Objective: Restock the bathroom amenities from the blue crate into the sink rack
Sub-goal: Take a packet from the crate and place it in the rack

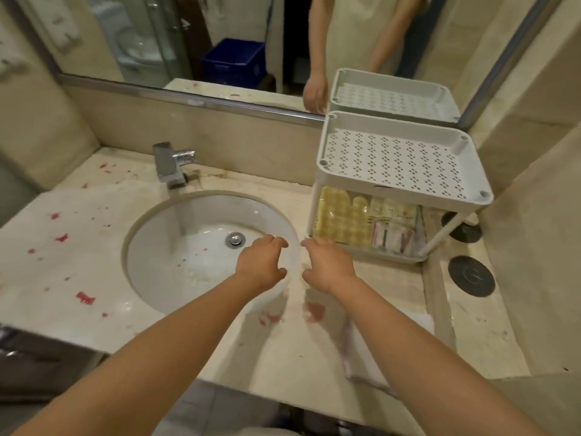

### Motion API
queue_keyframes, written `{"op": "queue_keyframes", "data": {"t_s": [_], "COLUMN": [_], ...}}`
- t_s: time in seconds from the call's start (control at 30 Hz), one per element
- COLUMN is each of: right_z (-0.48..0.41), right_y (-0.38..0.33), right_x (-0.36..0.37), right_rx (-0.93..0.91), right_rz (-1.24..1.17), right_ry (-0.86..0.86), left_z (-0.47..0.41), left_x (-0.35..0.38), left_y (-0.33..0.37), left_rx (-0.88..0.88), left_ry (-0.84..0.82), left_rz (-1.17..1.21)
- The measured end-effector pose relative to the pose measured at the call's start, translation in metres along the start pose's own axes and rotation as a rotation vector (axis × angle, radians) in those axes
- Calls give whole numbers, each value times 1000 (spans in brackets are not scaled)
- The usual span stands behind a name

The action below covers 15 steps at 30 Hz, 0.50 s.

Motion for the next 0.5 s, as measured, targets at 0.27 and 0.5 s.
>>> {"op": "queue_keyframes", "data": {"t_s": [0.27,0.5], "right_z": [-7,13], "right_y": [-81,-177], "right_x": [14,29], "right_rx": [-185,-375], "right_rz": [66,74], "right_ry": [-14,-17], "left_z": [60,146], "left_x": [-22,-45], "left_y": [-70,-135], "left_rx": [-198,-372], "left_ry": [85,158], "left_rz": [5,23]}}
Point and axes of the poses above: each hand's wrist, its own z-axis away from the middle knuckle, its own x-axis out of the palm, y = z × x, the point moved 3 cm from there along -z, towards the middle knuckle, and after that the axes turned 2 degrees about x, right-handed, at the moved point
